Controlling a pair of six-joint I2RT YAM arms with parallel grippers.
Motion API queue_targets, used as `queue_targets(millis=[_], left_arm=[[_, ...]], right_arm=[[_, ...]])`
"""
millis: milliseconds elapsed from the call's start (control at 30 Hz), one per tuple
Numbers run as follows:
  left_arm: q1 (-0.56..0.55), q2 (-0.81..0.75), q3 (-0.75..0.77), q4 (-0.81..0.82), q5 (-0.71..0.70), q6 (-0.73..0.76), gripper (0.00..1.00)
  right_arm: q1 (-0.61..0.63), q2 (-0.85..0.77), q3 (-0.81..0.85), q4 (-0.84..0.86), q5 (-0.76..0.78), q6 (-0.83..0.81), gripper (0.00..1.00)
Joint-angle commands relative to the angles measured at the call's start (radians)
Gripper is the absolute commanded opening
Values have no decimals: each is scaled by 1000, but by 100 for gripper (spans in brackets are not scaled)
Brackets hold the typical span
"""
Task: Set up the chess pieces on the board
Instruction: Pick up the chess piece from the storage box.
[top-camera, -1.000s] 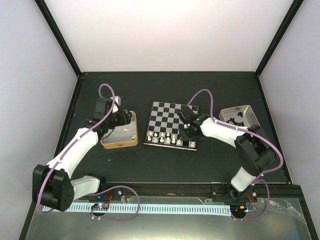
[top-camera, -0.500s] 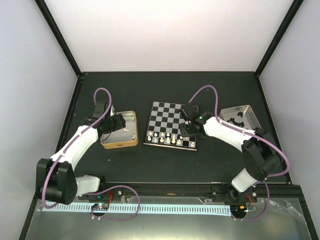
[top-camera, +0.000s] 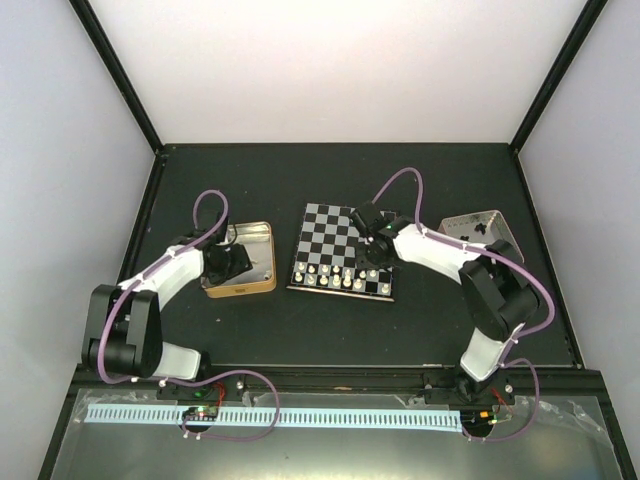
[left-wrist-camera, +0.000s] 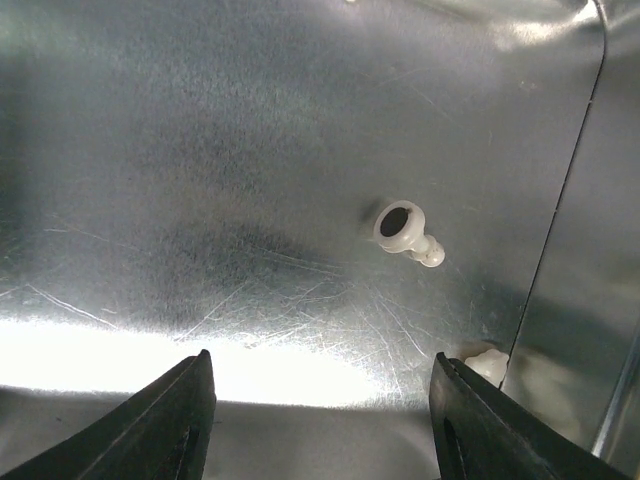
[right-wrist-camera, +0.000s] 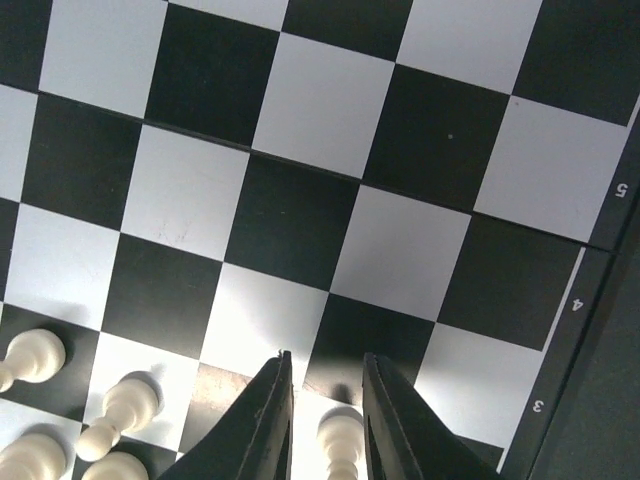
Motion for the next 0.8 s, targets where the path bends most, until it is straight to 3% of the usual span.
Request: queue_targets(millis=[0,367,767], left_arm=[[9,17,2,13,20,-12,61],[13,42,0,20,29,-3,60],[20,44,2,22,32,0,60]], right_arm=[[-6,31,36,-27,1,21,21],[-13,53,9,-57,-51,47,13],[-17,51,12,-82,-69,51,12]])
